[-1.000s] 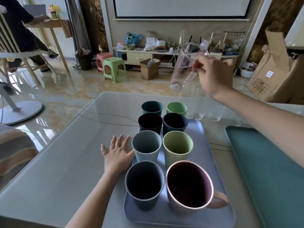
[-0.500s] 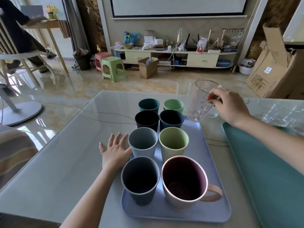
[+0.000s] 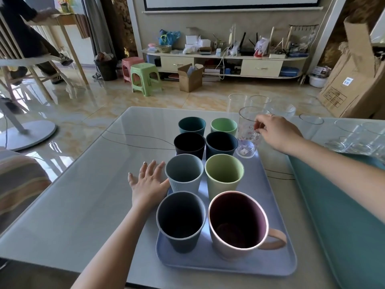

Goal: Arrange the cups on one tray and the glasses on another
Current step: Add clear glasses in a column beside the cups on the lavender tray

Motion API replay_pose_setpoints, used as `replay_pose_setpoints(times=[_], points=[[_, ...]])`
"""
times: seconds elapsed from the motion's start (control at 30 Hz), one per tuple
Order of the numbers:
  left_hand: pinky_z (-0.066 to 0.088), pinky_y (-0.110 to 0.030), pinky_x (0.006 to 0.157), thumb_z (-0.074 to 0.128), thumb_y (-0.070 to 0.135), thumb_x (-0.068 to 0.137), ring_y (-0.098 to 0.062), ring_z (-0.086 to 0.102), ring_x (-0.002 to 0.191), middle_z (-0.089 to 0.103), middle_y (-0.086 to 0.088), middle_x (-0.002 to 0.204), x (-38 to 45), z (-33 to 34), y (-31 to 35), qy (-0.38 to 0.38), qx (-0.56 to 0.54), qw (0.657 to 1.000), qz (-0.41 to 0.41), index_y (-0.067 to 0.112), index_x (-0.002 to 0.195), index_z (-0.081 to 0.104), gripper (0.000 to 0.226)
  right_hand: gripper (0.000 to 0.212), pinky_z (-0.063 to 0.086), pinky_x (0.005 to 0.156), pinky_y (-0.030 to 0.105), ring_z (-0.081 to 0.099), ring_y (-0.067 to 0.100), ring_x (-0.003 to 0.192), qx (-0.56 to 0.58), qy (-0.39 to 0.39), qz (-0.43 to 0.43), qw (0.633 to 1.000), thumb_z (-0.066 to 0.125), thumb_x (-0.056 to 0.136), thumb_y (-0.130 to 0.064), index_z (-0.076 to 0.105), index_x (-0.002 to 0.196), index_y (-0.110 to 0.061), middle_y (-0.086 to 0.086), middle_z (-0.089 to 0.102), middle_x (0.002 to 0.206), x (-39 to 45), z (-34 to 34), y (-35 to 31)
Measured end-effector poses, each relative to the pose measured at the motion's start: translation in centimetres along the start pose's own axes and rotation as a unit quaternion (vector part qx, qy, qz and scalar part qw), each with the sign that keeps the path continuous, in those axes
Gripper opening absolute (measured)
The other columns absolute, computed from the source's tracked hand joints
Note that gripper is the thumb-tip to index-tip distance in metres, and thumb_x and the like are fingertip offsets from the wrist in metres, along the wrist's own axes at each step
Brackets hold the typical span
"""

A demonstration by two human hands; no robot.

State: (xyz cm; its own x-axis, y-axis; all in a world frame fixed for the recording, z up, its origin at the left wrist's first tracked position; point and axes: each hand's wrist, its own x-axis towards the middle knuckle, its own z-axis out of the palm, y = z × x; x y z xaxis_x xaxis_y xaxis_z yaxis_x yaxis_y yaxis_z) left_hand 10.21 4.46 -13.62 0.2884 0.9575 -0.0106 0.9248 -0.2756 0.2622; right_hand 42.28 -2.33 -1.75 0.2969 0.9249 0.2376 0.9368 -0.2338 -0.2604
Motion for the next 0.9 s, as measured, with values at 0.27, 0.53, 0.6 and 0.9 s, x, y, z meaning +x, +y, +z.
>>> replay_pose_setpoints(times=[0.27,0.53,0.6,0.9], points=[[-0.008,-0.054,0.115,0.020,0.057,0.088,-0.015,-0.004,0.147,0.007,0.007,0.159,0.0,0.2,-0.1,0.006,0.001,1.000,0.000,0.037,0.147,0.014,0.062,0.037,0.044,0.071,0.038,0.059,0.033,0.100,-0.126,0.118,-0.168,0.971,0.055,0.086,-0.001,0.061,0.120,-0.016,0.006,0.060,0.126,-1.4,-0.5,-2.4],[-0.010,-0.055,0.115,0.021,0.058,0.091,-0.015,-0.004,0.147,0.008,0.007,0.159,0.1,0.3,-0.2,0.008,-0.010,1.000,0.001,0.037,0.146,0.016,0.060,0.025,0.027,0.092,0.034,0.039,0.025,0.096,-0.263,0.031,-0.178,0.948,0.050,0.094,-0.013,0.069,0.104,-0.027,0.008,0.060,0.103,1.8,1.1,-6.0],[-0.010,-0.055,0.115,0.015,0.063,0.085,-0.015,-0.004,0.147,0.009,0.007,0.159,0.2,0.4,-0.3,0.011,-0.014,1.000,-0.001,0.038,0.146,0.017,0.065,0.023,0.028,0.093,0.034,0.038,0.029,0.102,-0.214,0.024,-0.152,0.965,0.049,0.096,-0.022,0.071,0.103,-0.028,0.011,0.055,0.107,2.2,1.2,-6.3],[-0.011,-0.056,0.115,0.011,0.065,0.082,-0.015,-0.004,0.147,0.010,0.007,0.159,0.3,0.7,-0.4,0.012,-0.018,1.000,0.001,0.038,0.146,0.018,0.070,0.023,0.028,0.098,0.034,0.039,0.033,0.107,-0.192,-0.012,-0.147,0.970,0.054,0.094,-0.027,0.070,0.108,-0.030,0.011,0.051,0.109,3.0,1.2,-6.7]])
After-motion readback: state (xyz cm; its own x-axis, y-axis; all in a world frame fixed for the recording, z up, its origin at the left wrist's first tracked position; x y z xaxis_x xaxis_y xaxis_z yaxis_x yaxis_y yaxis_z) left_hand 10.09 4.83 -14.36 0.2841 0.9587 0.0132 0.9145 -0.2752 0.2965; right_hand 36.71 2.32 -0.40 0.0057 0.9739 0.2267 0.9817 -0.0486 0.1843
